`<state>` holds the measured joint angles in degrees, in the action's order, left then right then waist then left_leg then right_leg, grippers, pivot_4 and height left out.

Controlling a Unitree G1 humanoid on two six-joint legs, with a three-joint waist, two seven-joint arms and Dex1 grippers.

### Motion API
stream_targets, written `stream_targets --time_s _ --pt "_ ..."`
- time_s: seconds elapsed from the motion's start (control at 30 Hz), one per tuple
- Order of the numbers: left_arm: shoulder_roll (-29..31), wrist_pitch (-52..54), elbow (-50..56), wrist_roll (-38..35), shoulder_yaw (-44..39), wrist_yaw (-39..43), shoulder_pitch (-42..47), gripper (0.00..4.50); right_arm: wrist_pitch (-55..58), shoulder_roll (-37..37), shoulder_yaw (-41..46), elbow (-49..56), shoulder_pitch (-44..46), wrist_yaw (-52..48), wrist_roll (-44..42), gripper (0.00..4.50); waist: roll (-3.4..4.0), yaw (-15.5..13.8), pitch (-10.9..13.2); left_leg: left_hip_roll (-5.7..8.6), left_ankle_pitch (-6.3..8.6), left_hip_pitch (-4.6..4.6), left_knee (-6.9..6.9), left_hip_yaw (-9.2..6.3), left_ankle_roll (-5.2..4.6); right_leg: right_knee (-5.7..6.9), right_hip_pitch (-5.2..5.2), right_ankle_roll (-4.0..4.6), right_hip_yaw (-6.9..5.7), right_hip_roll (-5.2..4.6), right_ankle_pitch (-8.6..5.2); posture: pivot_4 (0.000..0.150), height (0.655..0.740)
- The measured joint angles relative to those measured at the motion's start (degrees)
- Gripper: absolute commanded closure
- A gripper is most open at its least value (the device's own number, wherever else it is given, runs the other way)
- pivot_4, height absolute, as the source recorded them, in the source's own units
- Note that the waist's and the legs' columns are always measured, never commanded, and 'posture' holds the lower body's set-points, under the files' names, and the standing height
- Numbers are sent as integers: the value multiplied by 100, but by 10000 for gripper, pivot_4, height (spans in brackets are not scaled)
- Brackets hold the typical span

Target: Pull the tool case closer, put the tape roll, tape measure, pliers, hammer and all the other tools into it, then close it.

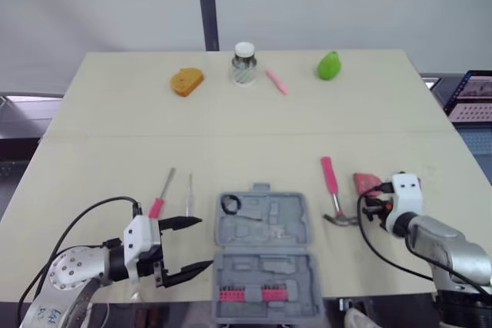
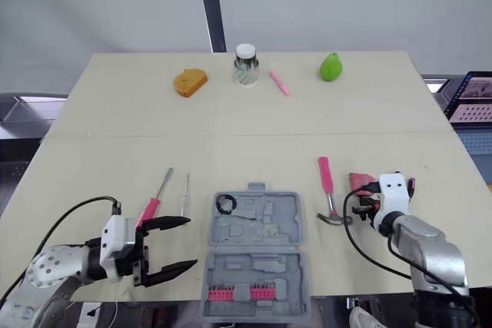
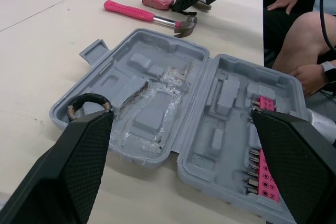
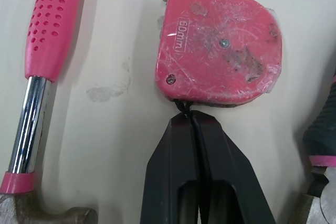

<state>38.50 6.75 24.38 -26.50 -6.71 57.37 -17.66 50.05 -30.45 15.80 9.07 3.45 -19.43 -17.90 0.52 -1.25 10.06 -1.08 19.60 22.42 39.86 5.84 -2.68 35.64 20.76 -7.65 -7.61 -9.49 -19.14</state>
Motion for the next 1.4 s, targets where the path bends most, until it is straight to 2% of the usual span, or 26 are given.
stream_targets --time_s 0.5,0.87,1.4 --pt "50 8 -16 -17 15 163 149 0 650 -154 292 1195 -1176 -112 -394 44875 0 -13 0 -1 0 -1 -21 -5 2 -16 -3 0 1 -4 0 1500 6950" --pt "53 17 -77 -23 132 341 370 0 1247 146 587 2383 -2244 -71 -660 44875 3 -14 2 -14 2 0 -37 -9 17 -47 -7 0 6 -6 0 1500 6950" --pt "51 33 -235 -32 257 480 463 0 1738 429 817 3117 -2932 -28 -869 44875 3 -11 2 -15 -12 -3 -69 1 27 -64 2 0 4 -1 0 1500 6950"
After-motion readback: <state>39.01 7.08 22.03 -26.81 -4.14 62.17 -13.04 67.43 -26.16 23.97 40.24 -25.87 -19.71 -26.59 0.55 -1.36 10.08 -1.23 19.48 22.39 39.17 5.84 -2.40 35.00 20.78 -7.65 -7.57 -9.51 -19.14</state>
